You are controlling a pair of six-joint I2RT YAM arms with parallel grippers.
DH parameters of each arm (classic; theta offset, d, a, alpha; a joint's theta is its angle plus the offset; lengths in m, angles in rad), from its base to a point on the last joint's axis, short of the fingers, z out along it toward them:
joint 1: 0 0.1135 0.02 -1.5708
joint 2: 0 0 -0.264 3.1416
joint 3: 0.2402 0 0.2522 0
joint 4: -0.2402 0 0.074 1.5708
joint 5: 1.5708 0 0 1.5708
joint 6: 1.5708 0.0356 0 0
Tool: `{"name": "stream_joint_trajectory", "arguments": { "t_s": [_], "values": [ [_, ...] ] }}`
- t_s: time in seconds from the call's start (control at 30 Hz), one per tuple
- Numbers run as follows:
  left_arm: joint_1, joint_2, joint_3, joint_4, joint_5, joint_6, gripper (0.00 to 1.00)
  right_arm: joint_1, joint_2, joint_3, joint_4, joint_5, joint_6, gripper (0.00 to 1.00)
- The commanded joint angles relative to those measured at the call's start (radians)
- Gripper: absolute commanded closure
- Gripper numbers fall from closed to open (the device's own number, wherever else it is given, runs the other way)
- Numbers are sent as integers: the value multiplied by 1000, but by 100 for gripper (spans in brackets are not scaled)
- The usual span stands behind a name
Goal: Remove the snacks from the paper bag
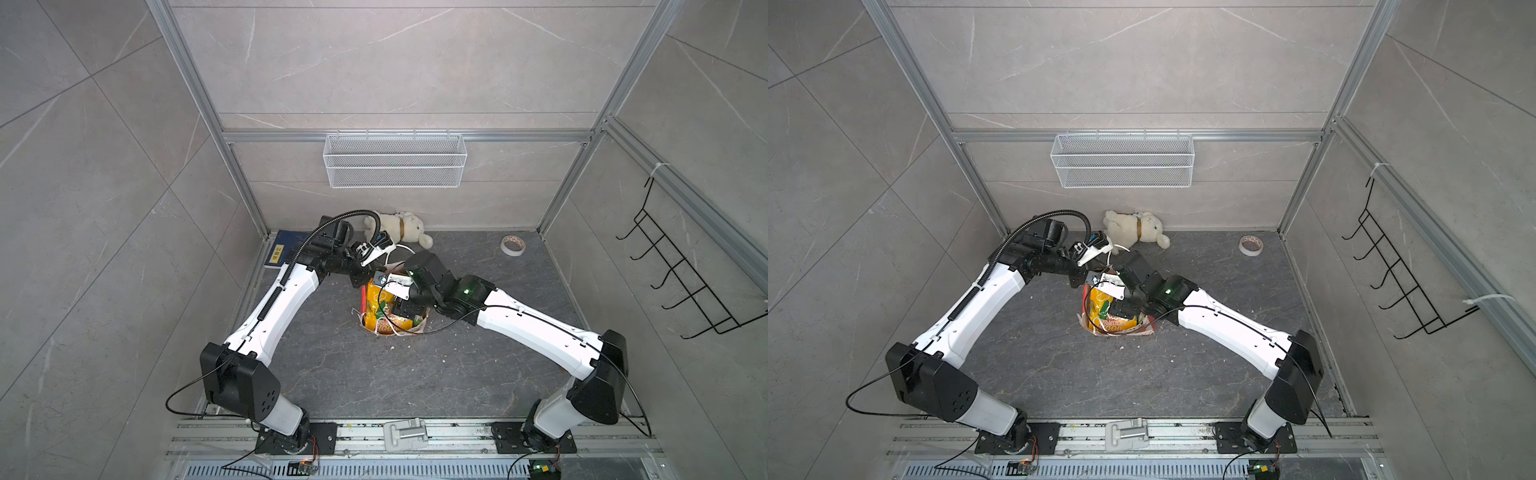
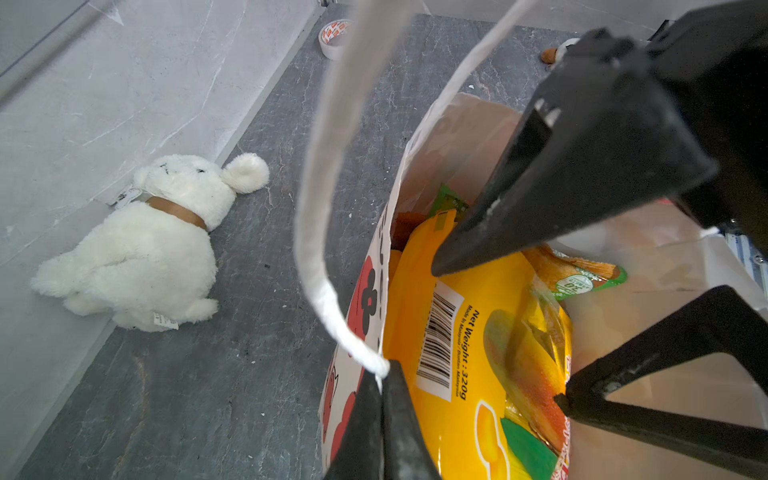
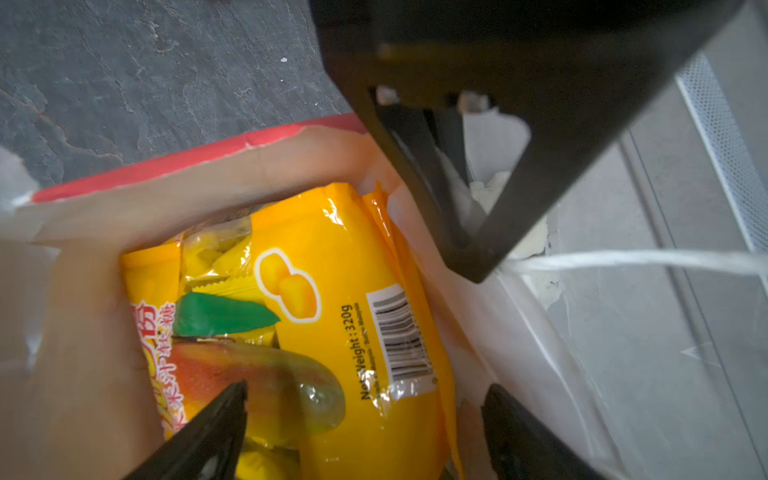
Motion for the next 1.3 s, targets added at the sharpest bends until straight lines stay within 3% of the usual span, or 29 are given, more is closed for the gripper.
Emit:
{"name": "stream_joint_trajectory", "arguments": {
  "t_s": [0.0,0.13,0.37,0.57,0.67,0.83,0.97,1.27],
  "values": [
    [-33,-13,12,4,77,2,100,7,70,-5,49,-3,-36,4],
    [-31,-14,8,12,82,4,100,11,86,10,52,-48,-33,1],
    [-32,-18,19,15,92,7,100,2,-36,-8,66,-123,-3,4],
    [-32,-40,-9,56,118,-1,100,-22,-131,1,-25,-269,11,20],
    [-32,-40,-5,45,124,-1,100,-22,-147,-14,-65,-275,-23,27],
    [-32,-57,-17,34,131,9,100,-22,-113,-27,-99,-202,-47,25],
    [-32,-78,-25,25,131,20,100,-22,-86,-7,-90,-116,4,18],
    [-32,-134,-87,62,139,16,100,-18,-51,56,-194,1,166,20]
  ]
}}
